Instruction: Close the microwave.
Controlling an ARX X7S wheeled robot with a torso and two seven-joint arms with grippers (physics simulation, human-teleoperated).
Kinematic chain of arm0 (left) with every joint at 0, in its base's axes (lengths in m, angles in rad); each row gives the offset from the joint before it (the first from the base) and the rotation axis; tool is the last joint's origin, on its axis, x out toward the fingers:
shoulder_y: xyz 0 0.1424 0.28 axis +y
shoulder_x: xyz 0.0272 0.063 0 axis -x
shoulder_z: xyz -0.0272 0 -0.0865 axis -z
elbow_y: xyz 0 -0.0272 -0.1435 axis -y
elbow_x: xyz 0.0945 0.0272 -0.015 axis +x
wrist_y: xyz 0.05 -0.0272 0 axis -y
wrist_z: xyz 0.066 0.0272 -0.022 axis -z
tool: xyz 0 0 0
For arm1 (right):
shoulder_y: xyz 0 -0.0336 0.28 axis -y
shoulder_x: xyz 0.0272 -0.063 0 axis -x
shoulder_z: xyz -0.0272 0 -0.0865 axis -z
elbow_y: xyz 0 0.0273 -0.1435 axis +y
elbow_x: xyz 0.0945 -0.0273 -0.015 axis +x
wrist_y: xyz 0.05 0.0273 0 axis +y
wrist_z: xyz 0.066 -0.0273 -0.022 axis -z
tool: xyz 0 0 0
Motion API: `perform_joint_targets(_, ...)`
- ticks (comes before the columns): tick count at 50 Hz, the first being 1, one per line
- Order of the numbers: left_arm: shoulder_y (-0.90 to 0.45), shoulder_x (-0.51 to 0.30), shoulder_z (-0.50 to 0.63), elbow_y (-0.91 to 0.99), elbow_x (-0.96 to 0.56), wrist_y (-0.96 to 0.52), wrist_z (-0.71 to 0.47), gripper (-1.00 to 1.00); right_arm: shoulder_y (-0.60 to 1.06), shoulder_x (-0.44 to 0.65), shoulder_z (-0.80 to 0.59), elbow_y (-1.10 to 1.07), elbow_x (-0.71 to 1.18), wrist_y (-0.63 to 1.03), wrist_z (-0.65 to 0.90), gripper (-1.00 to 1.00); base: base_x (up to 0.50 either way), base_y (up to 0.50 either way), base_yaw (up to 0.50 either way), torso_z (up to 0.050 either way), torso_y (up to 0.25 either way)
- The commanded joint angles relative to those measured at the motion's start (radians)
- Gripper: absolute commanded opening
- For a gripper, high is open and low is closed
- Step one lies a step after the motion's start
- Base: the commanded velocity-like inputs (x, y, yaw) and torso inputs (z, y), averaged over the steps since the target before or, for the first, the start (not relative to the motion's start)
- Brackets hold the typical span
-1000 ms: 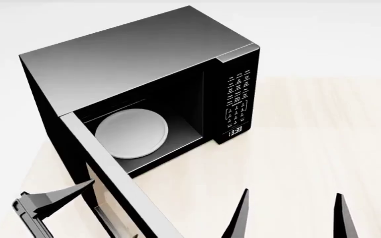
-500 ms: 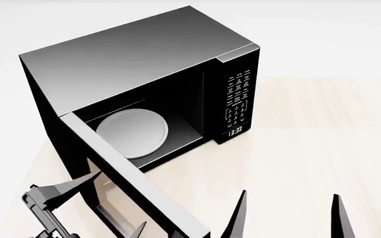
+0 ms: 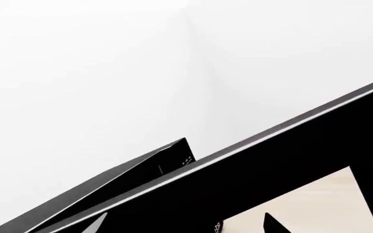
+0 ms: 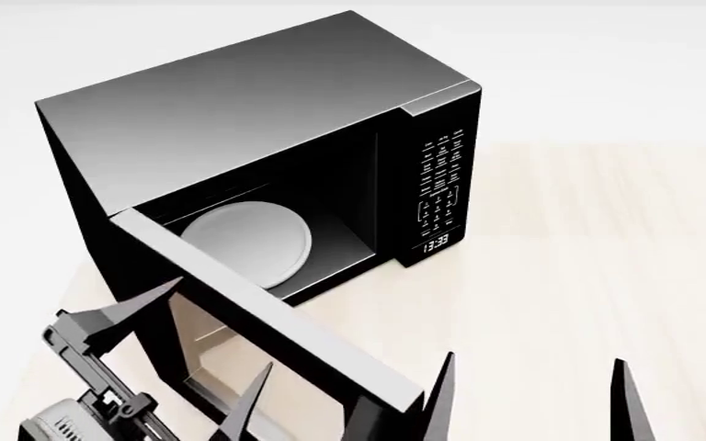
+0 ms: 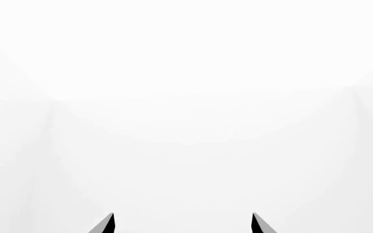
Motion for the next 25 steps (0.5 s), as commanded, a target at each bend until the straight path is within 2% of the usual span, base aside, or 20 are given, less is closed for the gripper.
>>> perform_joint_targets(1,-0.026,0.028,-0.024,-0.058,-0.007,0.018,-0.011,1.0,0.001,-0.005,0.008,0.003,-0.01,-0.001,-0.006,1.0,0.0,0.0,0.0,0.0,0.0)
perform_joint_targets(25,-0.11,0.085,-0.034,-0.253,0.006,0.104,-0.051,1.0,0.004,0.001,0.003,0.005,-0.009,-0.001,0.006,1.0,0.0,0.0,0.0,0.0,0.0)
